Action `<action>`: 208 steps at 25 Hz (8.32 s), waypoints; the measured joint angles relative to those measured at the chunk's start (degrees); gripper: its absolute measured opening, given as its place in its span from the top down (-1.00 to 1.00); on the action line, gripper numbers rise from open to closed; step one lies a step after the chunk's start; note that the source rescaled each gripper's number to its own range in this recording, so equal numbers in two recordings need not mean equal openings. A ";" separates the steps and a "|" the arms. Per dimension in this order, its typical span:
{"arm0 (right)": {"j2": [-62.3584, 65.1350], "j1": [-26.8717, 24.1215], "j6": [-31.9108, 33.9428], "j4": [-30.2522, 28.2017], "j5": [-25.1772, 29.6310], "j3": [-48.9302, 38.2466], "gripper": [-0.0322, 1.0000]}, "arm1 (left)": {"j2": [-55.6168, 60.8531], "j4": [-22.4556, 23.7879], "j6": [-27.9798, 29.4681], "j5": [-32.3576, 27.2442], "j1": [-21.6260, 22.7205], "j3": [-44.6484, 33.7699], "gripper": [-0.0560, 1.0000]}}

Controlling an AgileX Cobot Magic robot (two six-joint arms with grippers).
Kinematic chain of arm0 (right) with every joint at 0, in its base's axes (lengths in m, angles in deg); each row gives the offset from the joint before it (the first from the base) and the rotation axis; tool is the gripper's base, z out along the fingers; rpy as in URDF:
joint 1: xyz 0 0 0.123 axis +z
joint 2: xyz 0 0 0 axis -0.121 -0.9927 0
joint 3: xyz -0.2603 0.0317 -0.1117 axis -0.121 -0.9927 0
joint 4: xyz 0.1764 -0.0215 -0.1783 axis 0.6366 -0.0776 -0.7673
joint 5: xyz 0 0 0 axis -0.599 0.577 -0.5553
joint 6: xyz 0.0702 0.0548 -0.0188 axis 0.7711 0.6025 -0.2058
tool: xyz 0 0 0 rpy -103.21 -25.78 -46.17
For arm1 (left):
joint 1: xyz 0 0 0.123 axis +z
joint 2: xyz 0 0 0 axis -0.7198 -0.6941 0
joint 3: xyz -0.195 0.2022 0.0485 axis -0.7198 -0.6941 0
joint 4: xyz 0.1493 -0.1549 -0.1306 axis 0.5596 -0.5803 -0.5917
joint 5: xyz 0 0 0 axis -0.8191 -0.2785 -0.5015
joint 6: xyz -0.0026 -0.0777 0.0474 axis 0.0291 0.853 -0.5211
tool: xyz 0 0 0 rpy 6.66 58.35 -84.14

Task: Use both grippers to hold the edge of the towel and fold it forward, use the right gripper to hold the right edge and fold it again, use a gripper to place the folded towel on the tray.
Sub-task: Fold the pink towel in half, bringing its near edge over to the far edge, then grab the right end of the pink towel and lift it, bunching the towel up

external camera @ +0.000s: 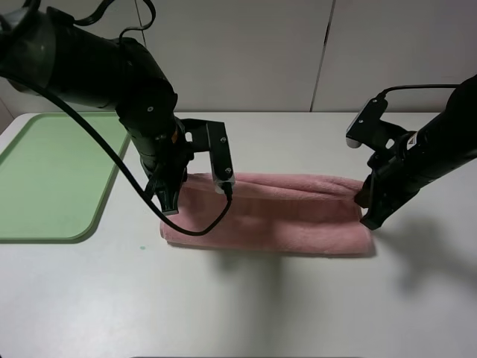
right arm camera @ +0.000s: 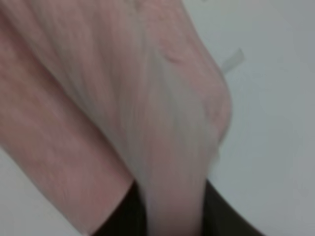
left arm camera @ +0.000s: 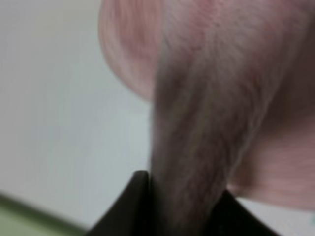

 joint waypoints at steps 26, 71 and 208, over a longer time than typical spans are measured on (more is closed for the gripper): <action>-0.18 -0.33 0.19 -1.18 -12.36 -0.09 -1.00 | -0.18 7.45 0.46 2.72 0.76 -0.28 -0.43; -0.18 10.64 -1.96 -1.20 -15.30 -0.09 -1.00 | -0.18 6.93 4.56 8.84 0.76 -0.28 -1.00; -6.77 26.00 -45.24 68.31 -59.22 -0.53 -1.00 | 102.60 -25.66 24.71 -24.82 0.76 -36.64 -0.97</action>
